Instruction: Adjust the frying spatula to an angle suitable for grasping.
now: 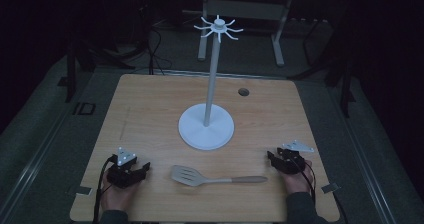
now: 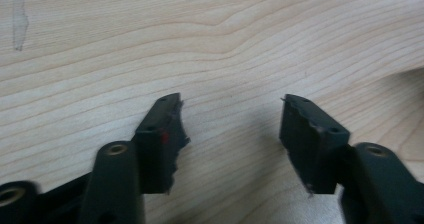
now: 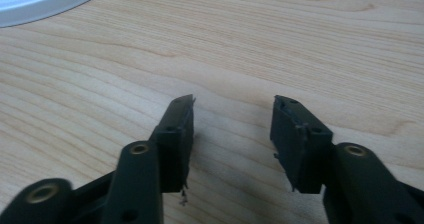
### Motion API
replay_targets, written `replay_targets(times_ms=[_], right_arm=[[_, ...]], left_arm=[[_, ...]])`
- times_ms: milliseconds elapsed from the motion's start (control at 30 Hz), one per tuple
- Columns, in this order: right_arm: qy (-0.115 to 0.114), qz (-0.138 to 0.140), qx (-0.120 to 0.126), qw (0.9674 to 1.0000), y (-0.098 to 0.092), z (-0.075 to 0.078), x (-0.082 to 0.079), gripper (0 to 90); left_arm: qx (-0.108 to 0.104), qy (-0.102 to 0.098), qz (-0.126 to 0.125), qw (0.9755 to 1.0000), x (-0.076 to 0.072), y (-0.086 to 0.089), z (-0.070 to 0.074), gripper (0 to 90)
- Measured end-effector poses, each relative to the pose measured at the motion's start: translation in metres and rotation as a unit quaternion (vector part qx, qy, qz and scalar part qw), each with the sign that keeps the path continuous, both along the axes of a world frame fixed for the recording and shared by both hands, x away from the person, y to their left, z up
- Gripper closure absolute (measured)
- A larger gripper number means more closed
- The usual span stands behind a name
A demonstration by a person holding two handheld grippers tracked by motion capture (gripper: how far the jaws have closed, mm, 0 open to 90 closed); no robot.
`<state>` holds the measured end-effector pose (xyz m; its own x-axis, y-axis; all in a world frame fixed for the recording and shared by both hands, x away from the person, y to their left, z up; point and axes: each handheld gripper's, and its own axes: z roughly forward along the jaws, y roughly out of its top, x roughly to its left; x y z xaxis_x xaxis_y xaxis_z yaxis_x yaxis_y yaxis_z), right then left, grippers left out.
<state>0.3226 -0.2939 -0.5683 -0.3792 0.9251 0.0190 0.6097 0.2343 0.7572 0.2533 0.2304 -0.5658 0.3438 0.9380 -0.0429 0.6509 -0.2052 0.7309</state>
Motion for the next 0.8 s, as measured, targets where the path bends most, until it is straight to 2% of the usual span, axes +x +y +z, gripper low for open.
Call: replay_targets(times_ms=[167, 200, 233, 367, 500, 667, 733, 800], right_arm=[[-0.007, 0.006, 0.0, 1.0, 0.0, 0.0, -0.001, 54.1], [-0.009, 0.008, -0.003, 0.9999, 0.001, 0.0, -0.002, 54.0], [-0.01, 0.009, -0.004, 0.9999, 0.001, 0.0, -0.002, 54.0], [-0.01, 0.014, -0.005, 0.9998, 0.002, 0.001, -0.004, 55.2], [-0.018, 0.019, -0.002, 0.9996, 0.002, 0.005, -0.008, 60.9], [-0.023, 0.033, 0.006, 0.9992, 0.001, 0.01, -0.017, 72.0], [-0.021, 0.034, 0.013, 0.9991, 0.001, 0.012, -0.021, 79.1], [-0.018, 0.033, 0.016, 0.9992, 0.001, 0.013, -0.022, 82.2]], left_arm=[[-0.007, -0.014, -0.009, 0.9998, -0.004, -0.003, 0.005, 45.5], [-0.007, -0.03, -0.021, 0.9993, -0.007, -0.006, 0.009, 45.6], [-0.008, -0.037, -0.027, 0.9989, -0.009, -0.008, 0.011, 45.6], [-0.012, -0.046, -0.042, 0.998, -0.013, -0.015, 0.016, 45.9], [-0.009, -0.043, -0.043, 0.9981, -0.014, -0.019, 0.016, 46.0], [-0.011, -0.055, -0.054, 0.997, -0.017, -0.022, 0.019, 46.5], [-0.009, -0.056, -0.057, 0.9967, -0.018, -0.023, 0.019, 47.0], [-0.006, -0.056, -0.059, 0.9967, -0.018, -0.024, 0.019, 47.2]])
